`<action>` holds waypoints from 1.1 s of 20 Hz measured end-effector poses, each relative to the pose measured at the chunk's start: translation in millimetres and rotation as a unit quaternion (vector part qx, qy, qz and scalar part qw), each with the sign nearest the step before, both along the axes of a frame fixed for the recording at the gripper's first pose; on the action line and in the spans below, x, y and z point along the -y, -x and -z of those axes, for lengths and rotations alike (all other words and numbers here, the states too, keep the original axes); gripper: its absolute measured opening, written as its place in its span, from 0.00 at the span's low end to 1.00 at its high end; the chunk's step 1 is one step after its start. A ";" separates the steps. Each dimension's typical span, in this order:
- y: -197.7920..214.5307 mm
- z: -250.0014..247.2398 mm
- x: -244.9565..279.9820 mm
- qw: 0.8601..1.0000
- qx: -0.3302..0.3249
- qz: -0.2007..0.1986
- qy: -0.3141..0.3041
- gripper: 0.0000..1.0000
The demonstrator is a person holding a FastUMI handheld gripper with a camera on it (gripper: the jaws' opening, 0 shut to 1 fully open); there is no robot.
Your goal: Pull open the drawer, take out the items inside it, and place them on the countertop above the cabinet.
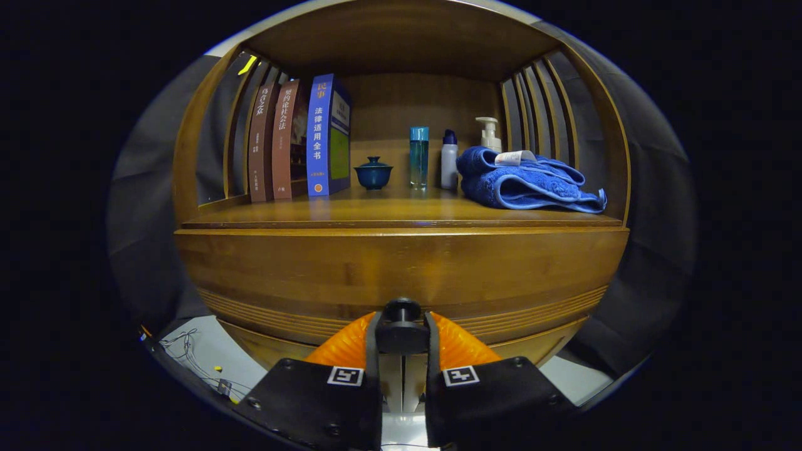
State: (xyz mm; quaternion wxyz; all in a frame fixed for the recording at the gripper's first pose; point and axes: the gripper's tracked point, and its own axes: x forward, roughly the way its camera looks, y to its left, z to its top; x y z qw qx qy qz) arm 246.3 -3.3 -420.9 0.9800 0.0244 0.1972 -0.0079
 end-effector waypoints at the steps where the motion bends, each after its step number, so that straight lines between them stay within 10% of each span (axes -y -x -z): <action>1: 2.0 -0.2 0.0 1.000 0.000 0.000 -0.002 0.31; 22: 139.9 -20.0 6.8 1.000 0.010 -0.008 -0.017 0.31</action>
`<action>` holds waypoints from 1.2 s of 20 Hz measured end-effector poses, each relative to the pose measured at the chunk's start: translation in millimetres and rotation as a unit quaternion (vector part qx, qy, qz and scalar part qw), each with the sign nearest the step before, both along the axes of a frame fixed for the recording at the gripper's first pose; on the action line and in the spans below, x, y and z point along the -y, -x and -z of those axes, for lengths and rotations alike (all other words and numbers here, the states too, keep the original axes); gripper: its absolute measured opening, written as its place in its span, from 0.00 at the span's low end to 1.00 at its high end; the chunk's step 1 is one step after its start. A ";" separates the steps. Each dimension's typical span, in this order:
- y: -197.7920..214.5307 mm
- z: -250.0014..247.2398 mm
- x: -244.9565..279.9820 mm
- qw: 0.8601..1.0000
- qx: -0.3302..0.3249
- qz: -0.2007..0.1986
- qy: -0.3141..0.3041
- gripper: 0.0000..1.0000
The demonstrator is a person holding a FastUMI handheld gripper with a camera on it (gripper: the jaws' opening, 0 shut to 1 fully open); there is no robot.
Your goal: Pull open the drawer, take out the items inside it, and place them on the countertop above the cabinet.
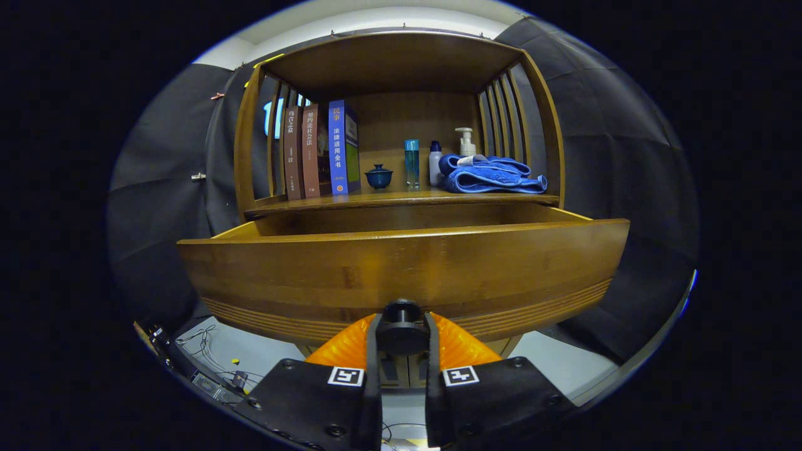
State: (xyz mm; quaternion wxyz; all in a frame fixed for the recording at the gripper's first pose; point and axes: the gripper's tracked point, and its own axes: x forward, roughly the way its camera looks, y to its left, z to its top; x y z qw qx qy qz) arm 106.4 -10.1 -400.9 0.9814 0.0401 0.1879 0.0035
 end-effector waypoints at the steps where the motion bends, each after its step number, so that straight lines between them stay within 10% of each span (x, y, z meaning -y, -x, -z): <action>1: 4.8 0.5 1.1 1.000 0.000 -0.001 0.001 0.31; 12: 19.2 2.4 -4.1 1.000 0.008 -0.008 -0.013 0.42; 15: 24.6 5.6 -1.7 1.000 0.005 -0.002 -0.020 1.00; 24: 27.7 -81.9 -8.4 0.997 0.059 -0.040 0.012 0.99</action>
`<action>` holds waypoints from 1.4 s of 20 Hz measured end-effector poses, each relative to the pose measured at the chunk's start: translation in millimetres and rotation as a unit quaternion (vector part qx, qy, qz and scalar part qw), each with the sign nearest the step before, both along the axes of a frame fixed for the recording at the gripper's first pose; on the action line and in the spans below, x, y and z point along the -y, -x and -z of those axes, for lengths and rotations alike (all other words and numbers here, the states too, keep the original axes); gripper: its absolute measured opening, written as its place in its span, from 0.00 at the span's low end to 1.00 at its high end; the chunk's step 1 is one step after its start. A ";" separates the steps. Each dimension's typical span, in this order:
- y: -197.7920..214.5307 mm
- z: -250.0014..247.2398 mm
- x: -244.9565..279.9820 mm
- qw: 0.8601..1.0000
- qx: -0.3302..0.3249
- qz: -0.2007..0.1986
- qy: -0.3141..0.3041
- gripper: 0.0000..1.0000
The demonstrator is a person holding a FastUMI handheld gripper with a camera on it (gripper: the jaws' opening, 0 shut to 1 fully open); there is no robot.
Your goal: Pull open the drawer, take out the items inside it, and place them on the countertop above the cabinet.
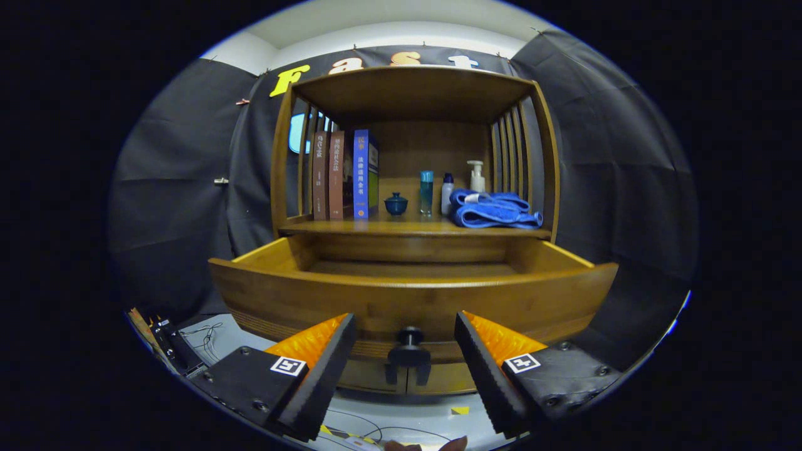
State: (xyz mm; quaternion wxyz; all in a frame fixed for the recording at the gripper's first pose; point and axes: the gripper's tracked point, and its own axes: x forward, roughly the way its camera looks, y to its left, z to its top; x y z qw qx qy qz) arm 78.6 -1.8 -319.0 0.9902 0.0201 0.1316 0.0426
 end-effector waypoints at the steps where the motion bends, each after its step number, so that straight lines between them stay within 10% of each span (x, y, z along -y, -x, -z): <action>1: 0.2 -13.2 2.2 1.000 0.001 -0.001 -0.004 0.99; 14: -97.8 -57.8 2.1 0.975 -0.218 -0.046 -0.001 0.99; 28: -133.2 117.9 15.4 0.860 -0.508 -0.012 0.048 1.00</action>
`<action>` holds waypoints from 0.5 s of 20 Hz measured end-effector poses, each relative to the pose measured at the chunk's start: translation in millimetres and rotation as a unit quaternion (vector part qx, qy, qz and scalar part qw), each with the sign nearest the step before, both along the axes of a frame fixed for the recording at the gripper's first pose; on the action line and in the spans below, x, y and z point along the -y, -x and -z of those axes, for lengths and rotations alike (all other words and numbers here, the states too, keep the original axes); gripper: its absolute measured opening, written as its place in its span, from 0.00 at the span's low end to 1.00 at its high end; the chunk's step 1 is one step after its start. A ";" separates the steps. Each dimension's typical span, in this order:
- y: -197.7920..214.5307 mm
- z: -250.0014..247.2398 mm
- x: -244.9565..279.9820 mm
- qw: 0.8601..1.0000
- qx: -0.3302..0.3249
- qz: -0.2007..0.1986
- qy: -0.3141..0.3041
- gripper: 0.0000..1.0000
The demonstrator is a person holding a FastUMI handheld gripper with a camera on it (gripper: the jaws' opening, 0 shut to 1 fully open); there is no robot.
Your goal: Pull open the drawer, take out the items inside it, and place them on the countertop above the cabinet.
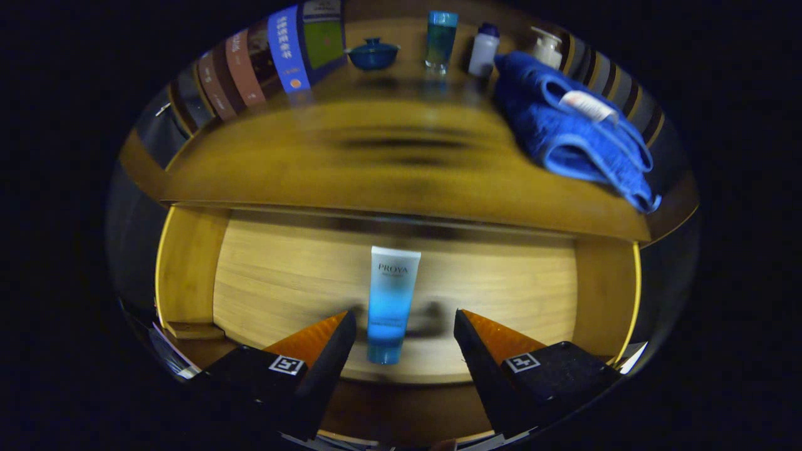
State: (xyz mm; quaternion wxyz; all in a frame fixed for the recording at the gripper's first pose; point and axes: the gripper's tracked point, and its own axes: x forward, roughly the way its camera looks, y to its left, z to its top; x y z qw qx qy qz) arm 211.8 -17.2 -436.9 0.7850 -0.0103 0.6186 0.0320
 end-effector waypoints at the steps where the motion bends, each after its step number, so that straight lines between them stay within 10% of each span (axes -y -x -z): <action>1: 3.3 4.8 -1.7 1.000 -0.015 0.002 -0.002 1.00; 6: -0.4 17.2 0.9 0.999 -0.048 0.004 0.005 0.99; 10: -12.2 19.9 7.0 0.998 -0.059 0.038 0.004 0.63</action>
